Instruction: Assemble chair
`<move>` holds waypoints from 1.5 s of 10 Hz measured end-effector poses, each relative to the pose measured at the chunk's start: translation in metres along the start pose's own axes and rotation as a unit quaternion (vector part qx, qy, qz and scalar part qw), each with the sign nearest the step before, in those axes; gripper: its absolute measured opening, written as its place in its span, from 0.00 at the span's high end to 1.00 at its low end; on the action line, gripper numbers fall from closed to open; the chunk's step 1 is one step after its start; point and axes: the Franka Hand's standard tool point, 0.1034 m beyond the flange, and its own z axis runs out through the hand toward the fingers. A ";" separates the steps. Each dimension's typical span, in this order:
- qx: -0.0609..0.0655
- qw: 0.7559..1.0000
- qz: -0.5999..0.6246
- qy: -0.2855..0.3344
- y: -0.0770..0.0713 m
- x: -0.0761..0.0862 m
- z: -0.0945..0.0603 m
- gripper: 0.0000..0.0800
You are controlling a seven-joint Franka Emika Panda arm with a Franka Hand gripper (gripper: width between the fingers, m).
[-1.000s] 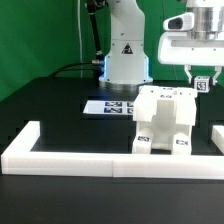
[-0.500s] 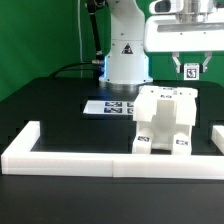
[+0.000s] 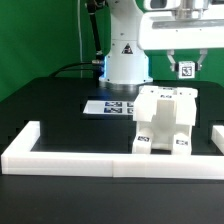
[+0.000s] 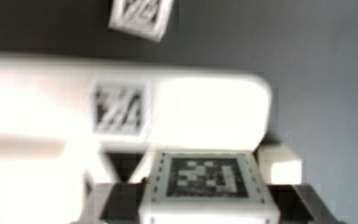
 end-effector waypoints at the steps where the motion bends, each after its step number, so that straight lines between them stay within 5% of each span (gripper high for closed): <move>1: -0.005 0.999 -0.039 0.014 0.015 0.026 -0.005 0.64; 2: -0.008 0.999 -0.040 0.019 0.020 0.040 -0.007 0.64; 7: -0.017 0.998 -0.065 0.019 0.024 0.041 0.000 0.64; 10: -0.033 0.991 -0.127 0.026 0.017 0.078 -0.008 0.64; 15: -0.039 0.990 -0.137 0.023 0.017 0.085 -0.004 0.64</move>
Offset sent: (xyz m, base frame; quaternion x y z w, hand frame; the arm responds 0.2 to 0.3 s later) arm 0.0000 0.0000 0.0000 0.0000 0.0000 0.0000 1.0000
